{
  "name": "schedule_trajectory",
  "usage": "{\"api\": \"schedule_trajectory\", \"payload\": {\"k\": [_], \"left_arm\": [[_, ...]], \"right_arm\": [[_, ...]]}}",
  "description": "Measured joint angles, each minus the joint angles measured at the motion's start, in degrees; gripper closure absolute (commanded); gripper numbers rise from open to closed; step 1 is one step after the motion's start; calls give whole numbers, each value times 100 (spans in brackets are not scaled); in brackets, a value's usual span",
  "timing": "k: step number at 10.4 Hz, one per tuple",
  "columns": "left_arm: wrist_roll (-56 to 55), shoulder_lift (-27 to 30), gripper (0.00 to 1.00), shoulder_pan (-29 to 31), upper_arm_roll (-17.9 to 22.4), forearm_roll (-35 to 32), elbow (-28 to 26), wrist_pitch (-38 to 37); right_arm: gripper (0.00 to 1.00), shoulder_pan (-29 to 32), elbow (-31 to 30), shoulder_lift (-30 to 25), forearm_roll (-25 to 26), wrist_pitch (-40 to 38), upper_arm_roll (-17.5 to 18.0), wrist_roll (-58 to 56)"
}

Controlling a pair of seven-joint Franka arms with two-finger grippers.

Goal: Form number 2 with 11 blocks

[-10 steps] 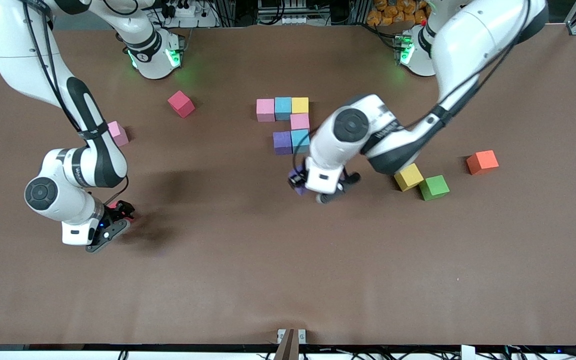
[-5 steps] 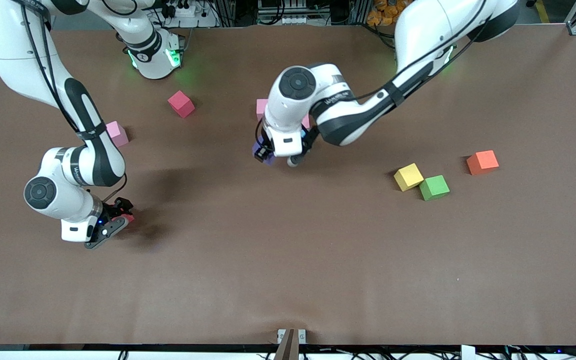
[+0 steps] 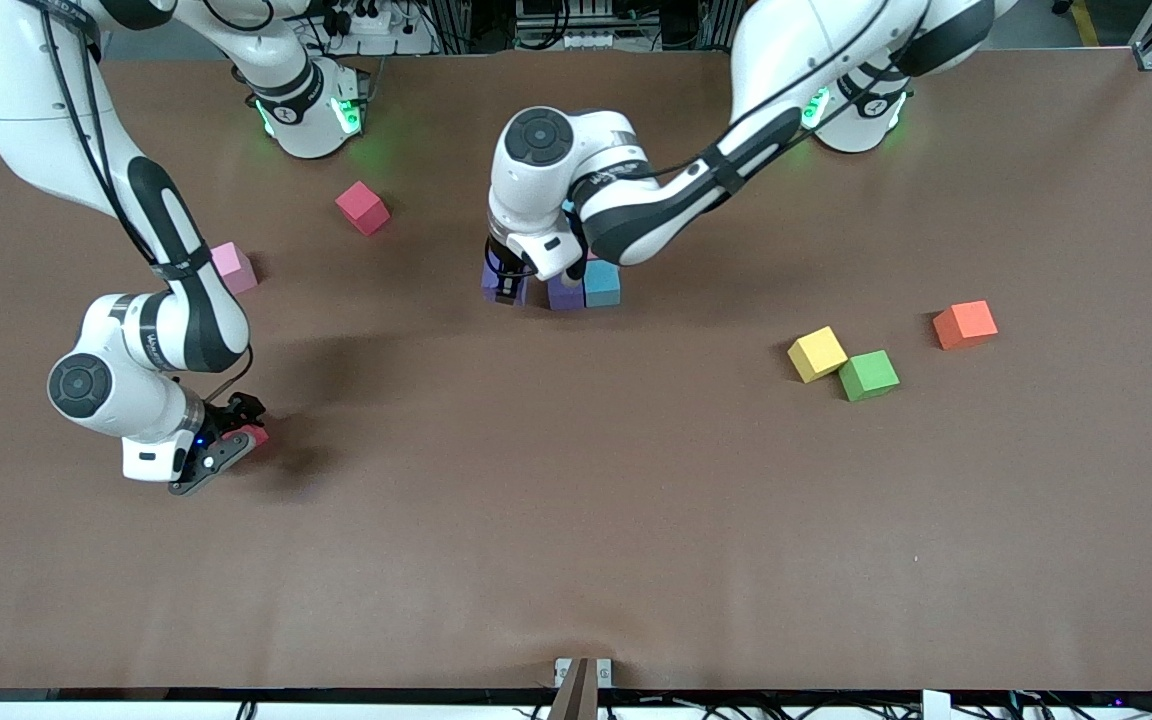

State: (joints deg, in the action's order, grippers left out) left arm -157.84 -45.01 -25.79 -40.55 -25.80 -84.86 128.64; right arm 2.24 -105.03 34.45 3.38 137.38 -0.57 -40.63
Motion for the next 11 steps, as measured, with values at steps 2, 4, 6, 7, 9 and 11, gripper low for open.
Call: {"api": "schedule_trajectory", "payload": {"k": [2, 4, 6, 7, 9, 11], "left_arm": [[-88, -12, 74, -207, 208, 19, -1, 13], [-135, -26, 74, -264, 234, 40, -68, 10], [-184, -55, 74, -340, 253, 53, -240, 78], [-197, -62, 75, -356, 257, 57, -353, 201], [-202, -63, 74, -356, 268, 68, -585, 392], [-203, -60, 74, -348, 297, 70, -699, 444]], "right_arm": [[0, 23, -29, 0, 0, -50, -1, 0], [87, 25, -50, 0, 0, -69, -1, 0], [100, 25, -55, -1, 2, -106, 5, -17], [100, 24, -49, -10, 10, -168, 15, -28], [100, 20, -47, -39, 10, -335, 51, -31], [100, 17, -22, -84, 10, -338, 66, -31]]}}
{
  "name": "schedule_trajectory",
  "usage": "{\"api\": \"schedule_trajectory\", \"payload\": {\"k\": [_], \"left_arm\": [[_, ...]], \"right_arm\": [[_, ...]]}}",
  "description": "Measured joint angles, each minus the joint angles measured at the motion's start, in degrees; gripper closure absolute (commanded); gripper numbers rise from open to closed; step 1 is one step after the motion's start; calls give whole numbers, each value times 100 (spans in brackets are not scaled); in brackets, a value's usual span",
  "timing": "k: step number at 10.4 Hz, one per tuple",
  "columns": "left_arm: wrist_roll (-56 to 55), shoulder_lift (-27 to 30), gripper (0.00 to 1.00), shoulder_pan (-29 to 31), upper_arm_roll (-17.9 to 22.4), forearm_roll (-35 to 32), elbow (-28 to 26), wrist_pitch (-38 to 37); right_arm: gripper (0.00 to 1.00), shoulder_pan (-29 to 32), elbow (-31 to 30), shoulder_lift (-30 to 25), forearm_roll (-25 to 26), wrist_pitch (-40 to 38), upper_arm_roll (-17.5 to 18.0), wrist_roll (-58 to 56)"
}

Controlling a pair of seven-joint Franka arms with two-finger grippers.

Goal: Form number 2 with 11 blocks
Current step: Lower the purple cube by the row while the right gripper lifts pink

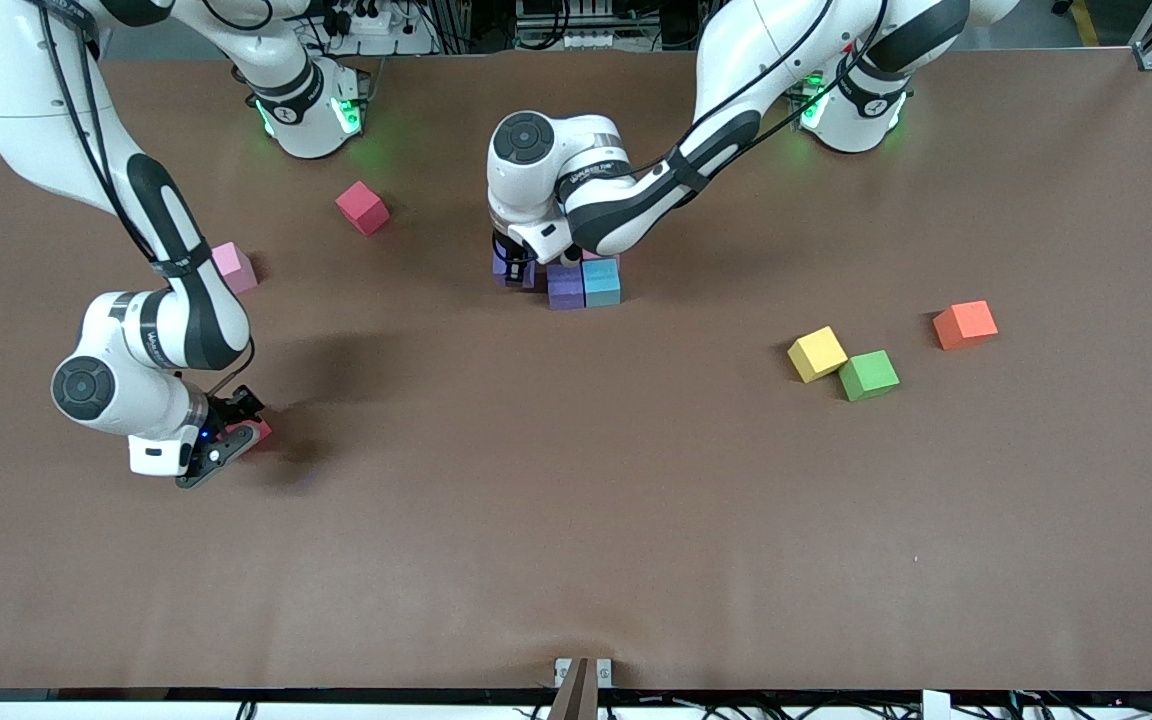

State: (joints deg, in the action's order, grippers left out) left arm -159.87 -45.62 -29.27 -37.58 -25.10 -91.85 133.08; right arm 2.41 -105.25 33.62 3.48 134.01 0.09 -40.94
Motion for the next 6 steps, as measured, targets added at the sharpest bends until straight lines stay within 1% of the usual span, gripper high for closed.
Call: {"api": "schedule_trajectory", "payload": {"k": [3, 6], "left_arm": [[-10, -1, 74, 82, 104, -10, -246, 423], [-10, 0, 74, 140, 149, -10, -304, 628]], "right_arm": [[100, -74, 178, -56, -5, -136, 70, 42], [100, -277, 233, -76, -9, -267, 107, 508]]}}
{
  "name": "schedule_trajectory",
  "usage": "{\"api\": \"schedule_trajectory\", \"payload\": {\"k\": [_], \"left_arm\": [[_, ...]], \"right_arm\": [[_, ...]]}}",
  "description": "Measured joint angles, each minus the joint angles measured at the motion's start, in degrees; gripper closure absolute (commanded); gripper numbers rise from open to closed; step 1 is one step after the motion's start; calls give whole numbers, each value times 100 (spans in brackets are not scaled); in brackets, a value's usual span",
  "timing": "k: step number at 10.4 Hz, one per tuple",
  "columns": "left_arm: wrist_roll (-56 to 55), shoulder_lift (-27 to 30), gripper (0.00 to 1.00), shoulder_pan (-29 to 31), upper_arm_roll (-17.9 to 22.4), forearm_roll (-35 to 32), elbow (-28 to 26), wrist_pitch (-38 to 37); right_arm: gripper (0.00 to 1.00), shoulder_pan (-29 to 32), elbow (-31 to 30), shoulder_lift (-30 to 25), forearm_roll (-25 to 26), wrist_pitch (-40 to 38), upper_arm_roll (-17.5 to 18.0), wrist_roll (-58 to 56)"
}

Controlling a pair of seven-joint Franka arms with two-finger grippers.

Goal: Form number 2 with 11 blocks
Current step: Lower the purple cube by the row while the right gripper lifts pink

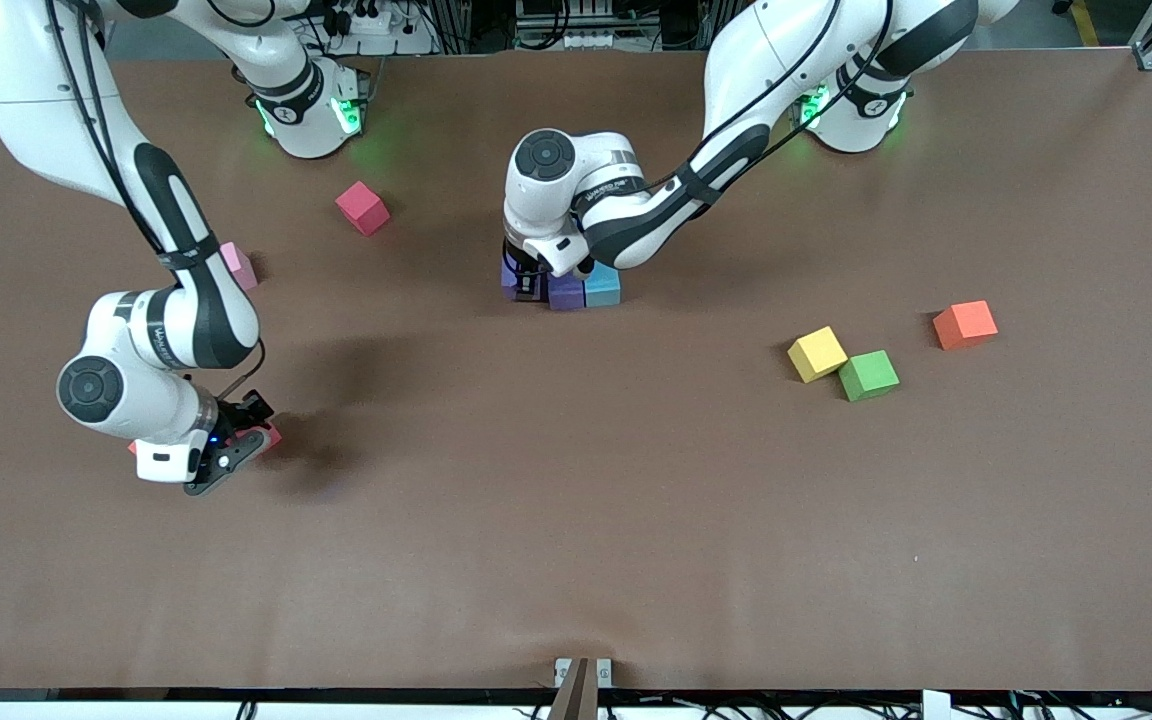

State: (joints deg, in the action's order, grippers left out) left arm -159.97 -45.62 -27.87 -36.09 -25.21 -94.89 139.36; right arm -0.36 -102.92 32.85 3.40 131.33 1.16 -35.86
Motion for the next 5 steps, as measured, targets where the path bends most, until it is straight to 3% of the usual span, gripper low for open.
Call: {"api": "schedule_trajectory", "payload": {"k": [5], "left_arm": [[0, -2, 73, -4, 38, -5, -98, 21]], "right_arm": [[100, -595, 28, -253, -105, -315, 138, 1282]]}}
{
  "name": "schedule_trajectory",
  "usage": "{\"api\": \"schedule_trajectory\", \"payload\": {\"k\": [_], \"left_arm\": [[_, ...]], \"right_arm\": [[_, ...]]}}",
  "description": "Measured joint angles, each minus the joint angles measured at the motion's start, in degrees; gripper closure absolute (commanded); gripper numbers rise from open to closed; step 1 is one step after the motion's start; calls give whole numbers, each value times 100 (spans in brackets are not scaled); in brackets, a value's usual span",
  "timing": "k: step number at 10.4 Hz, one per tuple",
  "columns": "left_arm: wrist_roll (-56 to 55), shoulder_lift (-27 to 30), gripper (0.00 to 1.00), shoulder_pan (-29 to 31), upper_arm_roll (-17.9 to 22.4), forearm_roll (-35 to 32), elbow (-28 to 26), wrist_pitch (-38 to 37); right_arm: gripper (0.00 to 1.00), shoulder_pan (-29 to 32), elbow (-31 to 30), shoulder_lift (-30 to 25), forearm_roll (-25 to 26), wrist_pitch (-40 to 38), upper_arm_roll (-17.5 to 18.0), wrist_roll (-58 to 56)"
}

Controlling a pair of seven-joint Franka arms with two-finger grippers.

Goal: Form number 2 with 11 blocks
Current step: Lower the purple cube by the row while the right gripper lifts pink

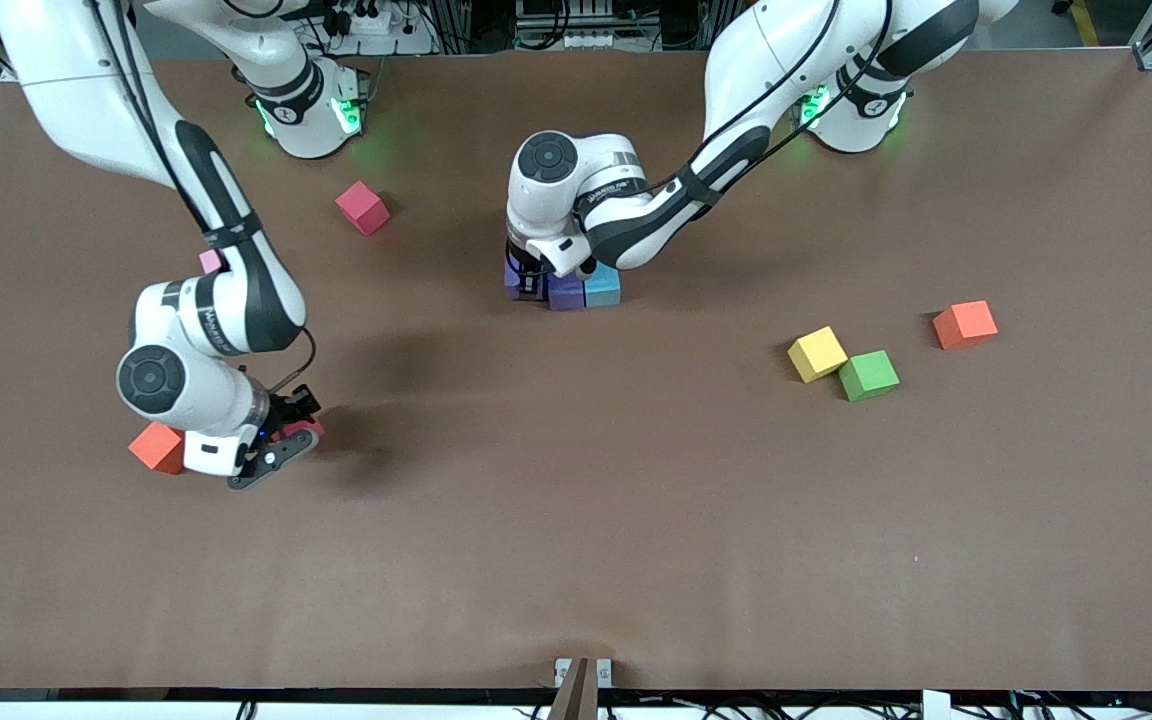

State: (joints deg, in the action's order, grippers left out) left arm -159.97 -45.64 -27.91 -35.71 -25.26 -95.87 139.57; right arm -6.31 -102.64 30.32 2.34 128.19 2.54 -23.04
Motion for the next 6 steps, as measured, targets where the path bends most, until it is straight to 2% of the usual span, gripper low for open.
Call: {"api": "schedule_trajectory", "payload": {"k": [6], "left_arm": [[0, -17, 72, -3, 101, -7, -63, 107]], "right_arm": [[100, -152, -145, -320, -31, -299, 383, 1062]]}}
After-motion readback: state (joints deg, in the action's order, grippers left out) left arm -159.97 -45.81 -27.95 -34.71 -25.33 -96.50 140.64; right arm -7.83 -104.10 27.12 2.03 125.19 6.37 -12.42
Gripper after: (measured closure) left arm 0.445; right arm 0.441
